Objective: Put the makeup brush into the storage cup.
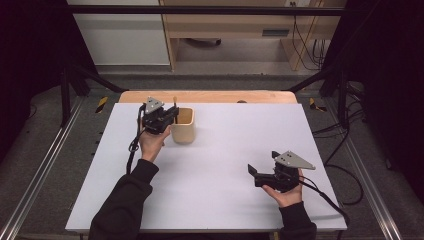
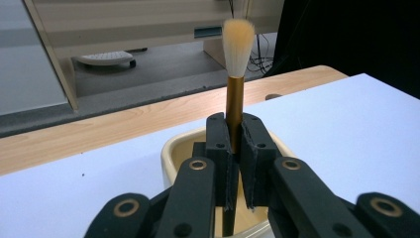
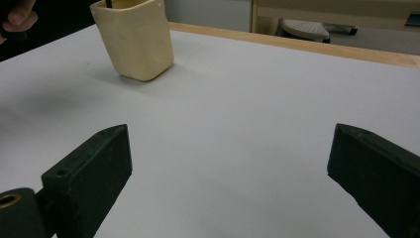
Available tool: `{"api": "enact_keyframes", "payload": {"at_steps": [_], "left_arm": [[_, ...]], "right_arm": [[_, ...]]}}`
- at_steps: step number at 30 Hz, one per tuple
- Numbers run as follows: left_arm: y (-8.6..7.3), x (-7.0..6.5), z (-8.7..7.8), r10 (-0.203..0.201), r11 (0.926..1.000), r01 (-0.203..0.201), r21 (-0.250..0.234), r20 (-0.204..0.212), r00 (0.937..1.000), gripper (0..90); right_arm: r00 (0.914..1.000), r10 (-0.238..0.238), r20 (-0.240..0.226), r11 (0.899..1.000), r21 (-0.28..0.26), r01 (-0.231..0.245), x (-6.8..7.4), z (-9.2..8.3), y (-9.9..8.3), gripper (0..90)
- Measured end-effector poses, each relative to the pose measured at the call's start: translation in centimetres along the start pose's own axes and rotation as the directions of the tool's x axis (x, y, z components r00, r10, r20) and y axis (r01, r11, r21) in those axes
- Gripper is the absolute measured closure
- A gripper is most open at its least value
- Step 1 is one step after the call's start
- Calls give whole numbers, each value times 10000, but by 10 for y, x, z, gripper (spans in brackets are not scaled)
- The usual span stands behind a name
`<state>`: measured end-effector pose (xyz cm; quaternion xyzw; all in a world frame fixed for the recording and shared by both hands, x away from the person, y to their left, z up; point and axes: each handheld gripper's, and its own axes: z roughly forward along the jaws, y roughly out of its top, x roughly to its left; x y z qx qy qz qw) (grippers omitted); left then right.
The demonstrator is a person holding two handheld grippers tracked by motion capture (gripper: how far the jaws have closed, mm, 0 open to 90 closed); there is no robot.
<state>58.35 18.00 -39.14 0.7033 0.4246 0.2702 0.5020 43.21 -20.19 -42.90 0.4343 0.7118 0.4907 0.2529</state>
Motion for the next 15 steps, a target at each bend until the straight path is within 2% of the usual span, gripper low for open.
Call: {"api": "enact_keyframes", "payload": {"at_steps": [15], "left_arm": [[-13, 0, 8, 47, 9991, -45, 422, -63, 10000, 825]], "right_arm": [[10000, -43, 18, 10000, 11, 43, 0, 0, 0, 40]]}}
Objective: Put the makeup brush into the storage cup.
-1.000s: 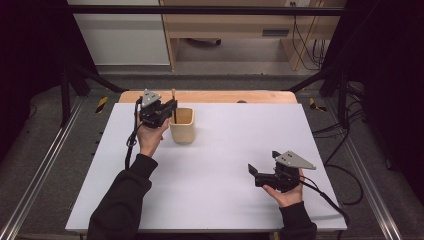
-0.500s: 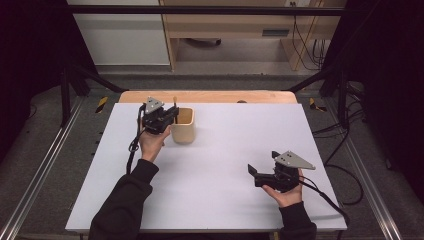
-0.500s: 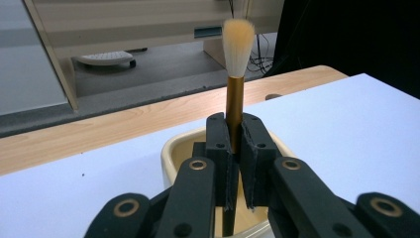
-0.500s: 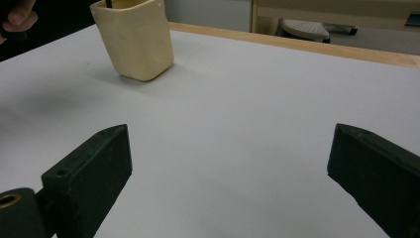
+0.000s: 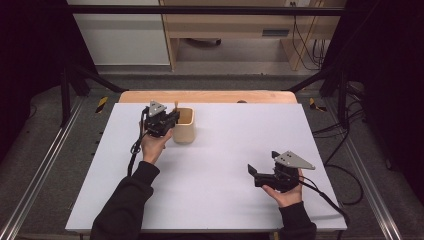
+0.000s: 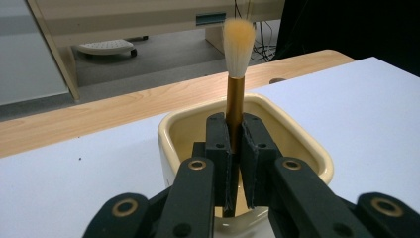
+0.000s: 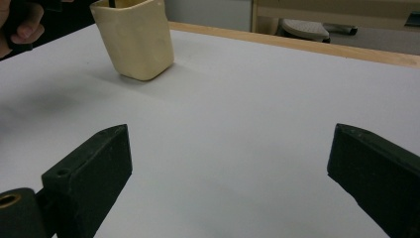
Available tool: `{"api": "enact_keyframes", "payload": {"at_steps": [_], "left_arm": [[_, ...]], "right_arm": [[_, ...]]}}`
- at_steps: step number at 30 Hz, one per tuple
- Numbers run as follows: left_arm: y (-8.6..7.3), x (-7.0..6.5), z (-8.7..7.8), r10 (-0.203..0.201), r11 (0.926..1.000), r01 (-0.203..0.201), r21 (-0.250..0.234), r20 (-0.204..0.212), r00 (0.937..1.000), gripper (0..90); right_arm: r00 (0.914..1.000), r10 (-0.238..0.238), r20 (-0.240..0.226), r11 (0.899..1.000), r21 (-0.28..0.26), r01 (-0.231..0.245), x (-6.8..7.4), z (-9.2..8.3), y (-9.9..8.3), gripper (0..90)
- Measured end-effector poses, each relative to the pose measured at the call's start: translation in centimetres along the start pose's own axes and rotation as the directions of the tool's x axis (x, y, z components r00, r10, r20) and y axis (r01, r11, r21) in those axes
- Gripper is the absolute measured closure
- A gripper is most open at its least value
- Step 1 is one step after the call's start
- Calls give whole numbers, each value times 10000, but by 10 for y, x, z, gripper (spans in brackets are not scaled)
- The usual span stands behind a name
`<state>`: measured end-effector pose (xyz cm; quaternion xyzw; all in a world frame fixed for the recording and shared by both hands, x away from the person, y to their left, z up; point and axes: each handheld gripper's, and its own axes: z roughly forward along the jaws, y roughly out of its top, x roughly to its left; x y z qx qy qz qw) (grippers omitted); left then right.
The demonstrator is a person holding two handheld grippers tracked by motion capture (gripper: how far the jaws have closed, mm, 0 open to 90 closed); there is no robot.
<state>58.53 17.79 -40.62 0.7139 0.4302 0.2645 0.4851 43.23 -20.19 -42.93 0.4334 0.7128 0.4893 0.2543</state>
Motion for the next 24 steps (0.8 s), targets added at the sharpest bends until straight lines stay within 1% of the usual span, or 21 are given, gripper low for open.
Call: {"api": "enact_keyframes", "payload": {"at_steps": [5, 10, 15, 20, 24], "left_arm": [[-3, 0, 0, 41, 9999, -41, 96, 38, 10000, 814], [-3, 0, -5, -59, 10000, 59, -16, 140, 9999, 752], [-1, 0, -15, -127, 9998, 131, -171, 234, 9996, 698], [-1, -1, -29, -199, 9994, 210, -259, 439, 9988, 637], [-3, -3, -42, -111, 9995, 129, -291, 593, 9982, 595]], "right_arm": [[10000, 26, -15, 10000, -8, -26, 0, 0, 0, 41], [10000, 30, 31, 10000, -36, -30, 0, -1, 1, 40], [10000, 77, 42, 9999, -82, -77, -1, -2, 1, 40], [9999, 106, 41, 9999, -133, -105, -1, -4, 2, 38], [9999, 126, 76, 9997, -201, -124, -2, -6, 4, 37]]}}
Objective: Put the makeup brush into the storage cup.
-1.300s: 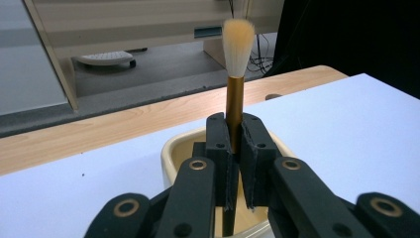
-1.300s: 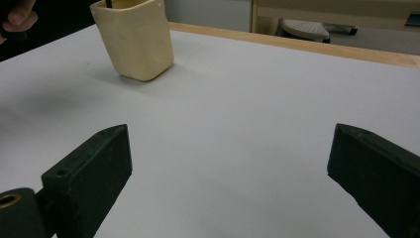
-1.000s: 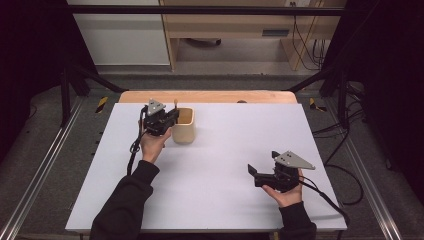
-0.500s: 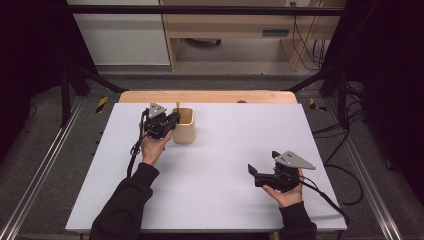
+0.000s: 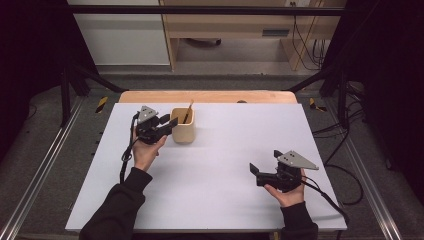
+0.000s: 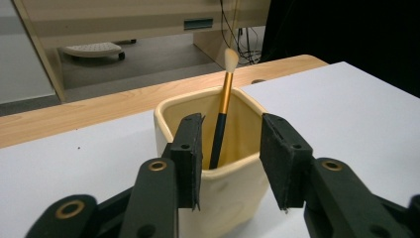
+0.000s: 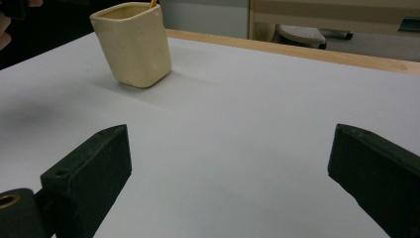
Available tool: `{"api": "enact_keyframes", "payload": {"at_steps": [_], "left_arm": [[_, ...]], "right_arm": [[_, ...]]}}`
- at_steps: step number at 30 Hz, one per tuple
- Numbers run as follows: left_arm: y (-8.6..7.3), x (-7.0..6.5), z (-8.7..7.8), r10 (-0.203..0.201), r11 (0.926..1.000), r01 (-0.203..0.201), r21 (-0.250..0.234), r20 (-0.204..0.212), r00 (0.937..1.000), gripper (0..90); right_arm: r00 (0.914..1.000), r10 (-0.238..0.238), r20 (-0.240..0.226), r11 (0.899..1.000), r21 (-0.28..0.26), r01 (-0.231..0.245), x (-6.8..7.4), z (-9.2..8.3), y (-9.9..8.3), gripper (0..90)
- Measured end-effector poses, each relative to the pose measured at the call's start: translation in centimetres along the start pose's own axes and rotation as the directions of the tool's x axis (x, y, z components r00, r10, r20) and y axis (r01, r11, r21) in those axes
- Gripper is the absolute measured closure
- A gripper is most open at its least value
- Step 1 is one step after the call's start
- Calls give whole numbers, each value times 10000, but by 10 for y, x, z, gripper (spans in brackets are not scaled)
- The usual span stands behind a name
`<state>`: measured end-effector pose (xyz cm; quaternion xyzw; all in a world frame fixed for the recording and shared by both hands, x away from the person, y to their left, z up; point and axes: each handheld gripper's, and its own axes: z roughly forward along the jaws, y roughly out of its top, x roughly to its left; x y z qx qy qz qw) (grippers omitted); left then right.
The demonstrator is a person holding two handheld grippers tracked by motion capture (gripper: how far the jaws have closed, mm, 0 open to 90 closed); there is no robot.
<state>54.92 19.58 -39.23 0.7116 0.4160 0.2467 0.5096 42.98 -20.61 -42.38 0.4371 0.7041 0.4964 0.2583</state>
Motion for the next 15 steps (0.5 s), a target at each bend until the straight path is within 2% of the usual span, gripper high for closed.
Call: {"api": "enact_keyframes", "payload": {"at_steps": [12, 15], "left_arm": [[-10, -10, -41, -194, 9992, 217, -328, 699, 9974, 428], [-14, -11, -50, -154, 9993, 178, -326, 739, 9971, 380]], "right_arm": [[10000, 69, 62, 9999, -139, -68, -1, -4, 2, 34], [10000, 49, 82, 9999, -148, -48, -2, -5, 2, 33]]}}
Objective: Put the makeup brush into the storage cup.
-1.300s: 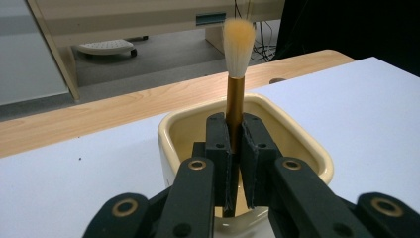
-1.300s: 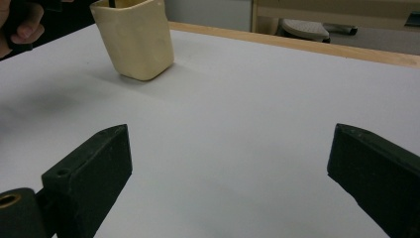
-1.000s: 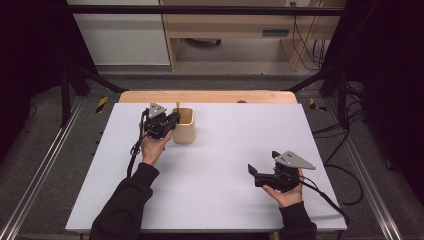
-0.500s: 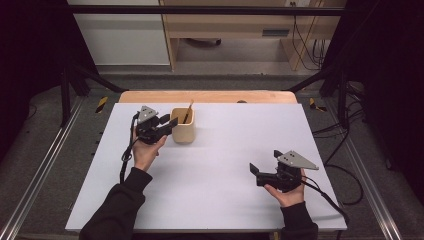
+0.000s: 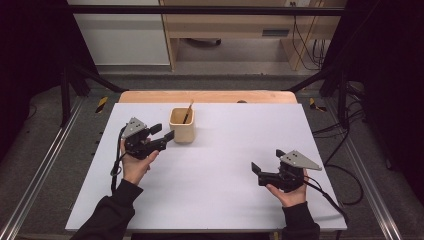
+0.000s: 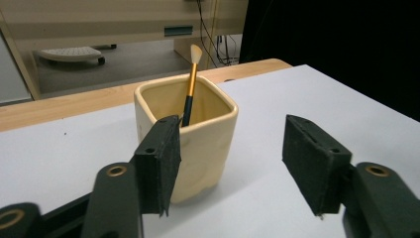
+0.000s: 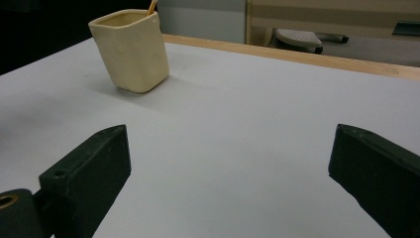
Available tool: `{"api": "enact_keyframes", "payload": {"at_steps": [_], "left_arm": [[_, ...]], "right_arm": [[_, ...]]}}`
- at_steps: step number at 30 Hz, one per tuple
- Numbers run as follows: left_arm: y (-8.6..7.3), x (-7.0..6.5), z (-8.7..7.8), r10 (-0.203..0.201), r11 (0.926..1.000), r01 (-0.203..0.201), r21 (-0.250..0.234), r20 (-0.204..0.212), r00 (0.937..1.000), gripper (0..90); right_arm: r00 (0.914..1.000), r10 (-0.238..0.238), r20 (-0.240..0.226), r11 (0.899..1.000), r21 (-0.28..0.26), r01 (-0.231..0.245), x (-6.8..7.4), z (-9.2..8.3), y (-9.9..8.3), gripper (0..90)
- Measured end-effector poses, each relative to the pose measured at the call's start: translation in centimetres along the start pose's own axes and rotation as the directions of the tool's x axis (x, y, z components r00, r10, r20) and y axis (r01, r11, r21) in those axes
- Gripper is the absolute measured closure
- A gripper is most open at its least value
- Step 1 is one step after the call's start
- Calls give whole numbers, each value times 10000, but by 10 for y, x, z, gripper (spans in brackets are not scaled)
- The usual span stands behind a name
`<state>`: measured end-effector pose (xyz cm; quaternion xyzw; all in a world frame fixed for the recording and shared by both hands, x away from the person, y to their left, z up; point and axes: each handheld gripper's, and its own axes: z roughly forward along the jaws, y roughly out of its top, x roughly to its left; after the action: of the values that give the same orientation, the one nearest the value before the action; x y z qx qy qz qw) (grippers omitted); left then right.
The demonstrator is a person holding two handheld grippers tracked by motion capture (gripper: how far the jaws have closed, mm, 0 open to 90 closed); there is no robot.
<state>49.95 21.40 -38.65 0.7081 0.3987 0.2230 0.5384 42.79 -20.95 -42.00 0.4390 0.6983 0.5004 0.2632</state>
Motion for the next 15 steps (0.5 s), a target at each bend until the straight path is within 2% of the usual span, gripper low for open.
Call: {"api": "enact_keyframes", "payload": {"at_steps": [10, 13, 15], "left_arm": [[-16, -3, -29, 241, 9997, -240, 90, -90, 9997, 284], [-23, -4, -37, 321, 9995, -320, 61, -316, 9990, 248], [-28, -4, -42, 178, 9998, -177, 23, -349, 9992, 225]], "right_arm": [[10000, -37, -17, 10000, -38, 37, 0, -2, 0, 32], [10000, -51, -54, 10000, -54, 50, 0, -2, 0, 32], [9999, -45, -93, 10000, -54, 45, 0, -3, 0, 32]]}}
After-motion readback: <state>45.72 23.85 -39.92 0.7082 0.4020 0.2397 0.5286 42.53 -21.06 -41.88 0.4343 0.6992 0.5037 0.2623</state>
